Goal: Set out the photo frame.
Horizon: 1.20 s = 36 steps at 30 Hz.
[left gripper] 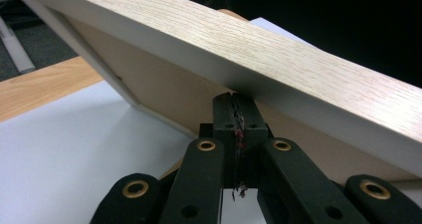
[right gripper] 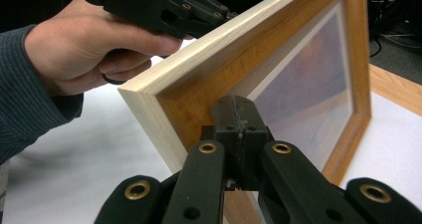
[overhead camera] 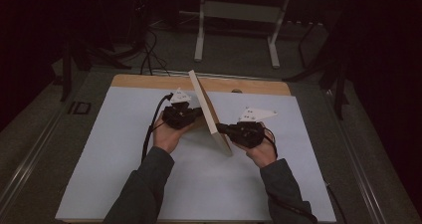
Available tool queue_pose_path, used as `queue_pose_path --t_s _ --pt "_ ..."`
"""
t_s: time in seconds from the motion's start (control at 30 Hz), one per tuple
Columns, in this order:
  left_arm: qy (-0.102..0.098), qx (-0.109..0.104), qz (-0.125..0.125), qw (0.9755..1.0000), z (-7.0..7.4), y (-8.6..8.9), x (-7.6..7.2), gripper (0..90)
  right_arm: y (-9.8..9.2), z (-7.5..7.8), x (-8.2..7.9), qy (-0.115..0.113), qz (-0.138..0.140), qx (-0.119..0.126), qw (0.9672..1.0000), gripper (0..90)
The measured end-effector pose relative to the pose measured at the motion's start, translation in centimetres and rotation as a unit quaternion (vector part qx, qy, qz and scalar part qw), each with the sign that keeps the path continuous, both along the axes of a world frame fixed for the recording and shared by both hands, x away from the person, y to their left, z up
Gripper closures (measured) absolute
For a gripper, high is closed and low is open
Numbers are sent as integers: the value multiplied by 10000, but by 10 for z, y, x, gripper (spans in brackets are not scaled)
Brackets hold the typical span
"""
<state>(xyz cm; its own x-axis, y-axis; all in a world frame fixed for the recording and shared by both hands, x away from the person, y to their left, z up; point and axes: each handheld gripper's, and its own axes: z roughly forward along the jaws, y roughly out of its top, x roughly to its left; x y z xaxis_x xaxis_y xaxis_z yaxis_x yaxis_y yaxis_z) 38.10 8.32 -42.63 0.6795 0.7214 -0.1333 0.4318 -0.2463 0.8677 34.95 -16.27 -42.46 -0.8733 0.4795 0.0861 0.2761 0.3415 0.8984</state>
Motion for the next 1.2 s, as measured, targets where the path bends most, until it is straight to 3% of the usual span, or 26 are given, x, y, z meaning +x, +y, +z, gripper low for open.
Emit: queue_pose_path --t_s 0.23,1.2 --pt "62 -121 -57 9999 -2 3 4 900 7 -1 0 16 19 -11 10000 899" --pt "157 -108 -173 9997 -2 3 22 900 31 -3 5 24 43 -88 9999 899"
